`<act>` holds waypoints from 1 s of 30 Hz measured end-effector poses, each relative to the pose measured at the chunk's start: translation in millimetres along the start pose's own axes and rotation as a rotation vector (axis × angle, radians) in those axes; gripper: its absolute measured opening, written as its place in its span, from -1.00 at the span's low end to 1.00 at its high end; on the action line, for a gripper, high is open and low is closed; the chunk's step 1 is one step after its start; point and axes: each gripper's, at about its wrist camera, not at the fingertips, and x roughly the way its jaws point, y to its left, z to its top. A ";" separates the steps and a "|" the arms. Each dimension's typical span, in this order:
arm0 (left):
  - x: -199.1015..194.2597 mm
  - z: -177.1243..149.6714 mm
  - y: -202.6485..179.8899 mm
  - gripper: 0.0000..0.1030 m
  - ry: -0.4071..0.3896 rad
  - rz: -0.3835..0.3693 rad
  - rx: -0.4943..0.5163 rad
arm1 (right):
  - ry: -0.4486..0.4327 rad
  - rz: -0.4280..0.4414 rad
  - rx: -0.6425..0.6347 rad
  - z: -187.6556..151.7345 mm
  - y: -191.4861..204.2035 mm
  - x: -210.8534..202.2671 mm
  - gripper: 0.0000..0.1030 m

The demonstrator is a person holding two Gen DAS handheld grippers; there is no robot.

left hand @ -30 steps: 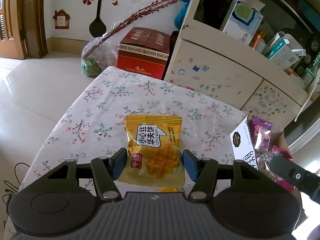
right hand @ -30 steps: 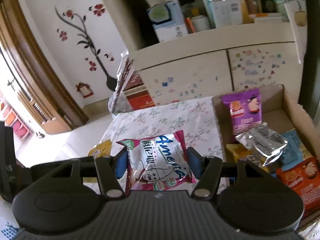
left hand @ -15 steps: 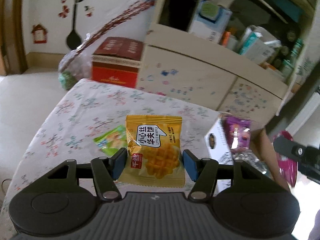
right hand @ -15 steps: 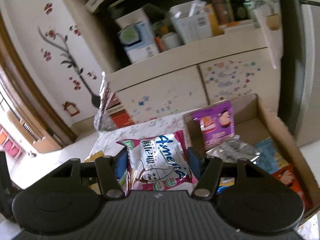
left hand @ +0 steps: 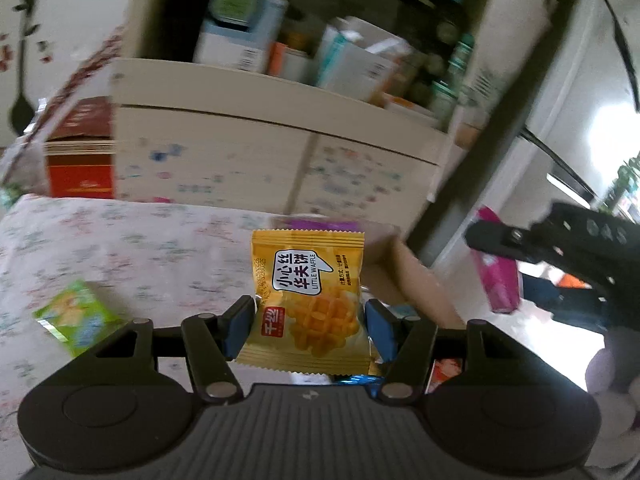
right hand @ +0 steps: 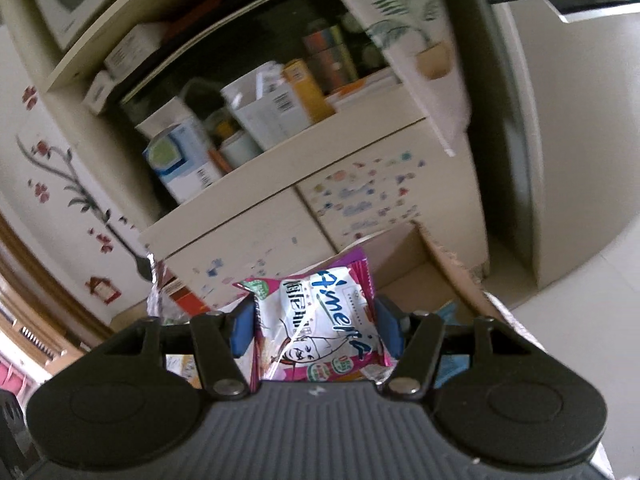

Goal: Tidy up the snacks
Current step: 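Lift both held packs and carry them over the cardboard box, then open left gripper dropping waffle pack while right gripper drops Amerta pack into box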

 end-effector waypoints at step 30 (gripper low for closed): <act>-9.6 26.4 21.2 0.91 -0.024 0.092 -0.100 | 0.005 0.002 0.075 1.7 -10.2 6.9 0.56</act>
